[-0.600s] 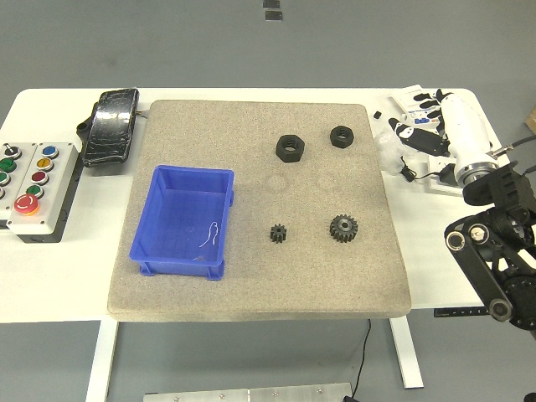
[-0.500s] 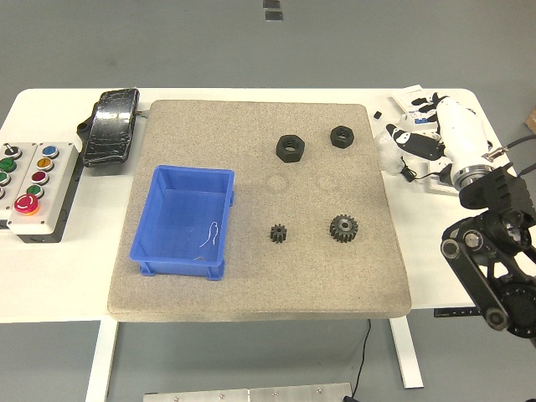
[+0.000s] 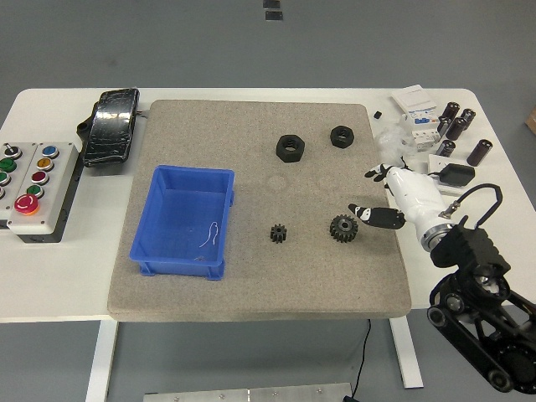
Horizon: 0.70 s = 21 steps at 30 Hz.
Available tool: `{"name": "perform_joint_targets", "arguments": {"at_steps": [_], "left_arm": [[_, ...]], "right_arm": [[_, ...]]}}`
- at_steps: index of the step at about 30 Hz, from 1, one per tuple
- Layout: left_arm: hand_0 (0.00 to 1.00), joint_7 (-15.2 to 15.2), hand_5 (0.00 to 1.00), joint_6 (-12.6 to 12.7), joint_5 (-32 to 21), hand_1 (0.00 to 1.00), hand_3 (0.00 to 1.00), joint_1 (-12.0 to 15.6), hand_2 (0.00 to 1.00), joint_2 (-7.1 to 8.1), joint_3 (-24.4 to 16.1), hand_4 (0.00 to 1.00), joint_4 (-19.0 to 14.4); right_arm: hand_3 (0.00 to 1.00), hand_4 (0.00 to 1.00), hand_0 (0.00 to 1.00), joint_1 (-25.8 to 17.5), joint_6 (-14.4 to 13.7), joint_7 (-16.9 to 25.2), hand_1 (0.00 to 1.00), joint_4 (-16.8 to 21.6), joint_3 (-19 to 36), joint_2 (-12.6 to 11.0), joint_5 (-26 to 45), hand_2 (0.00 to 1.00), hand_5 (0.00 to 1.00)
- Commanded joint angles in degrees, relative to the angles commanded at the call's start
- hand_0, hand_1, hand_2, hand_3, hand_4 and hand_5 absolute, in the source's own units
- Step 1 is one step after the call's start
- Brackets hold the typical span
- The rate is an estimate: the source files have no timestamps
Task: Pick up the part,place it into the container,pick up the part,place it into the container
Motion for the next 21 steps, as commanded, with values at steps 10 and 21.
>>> {"name": "perform_joint_targets", "arguments": {"at_steps": [10,21], "left_arm": [[0.636,-0.6,0.399,0.0,-0.5,0.644,0.716,1.1,0.651,-1.10,-0.1,0.714,0.0],[0.633,-0.1,0.399,0.1,-0.5,0.643,0.715,2.5,0.650,-1.13,-0.9,0.713,0.0]], "right_arm": [[0.740,0.829,0.415,0.1,-2.1,0.1,0.607,-1.7,-2.9,3.8,0.7,0.730,0.449],[0.706,0.661,0.394,1.7,2.0,-2.1,0.590,-3.9,-6.5,3.5,-2.9,0.725,0.316]]}}
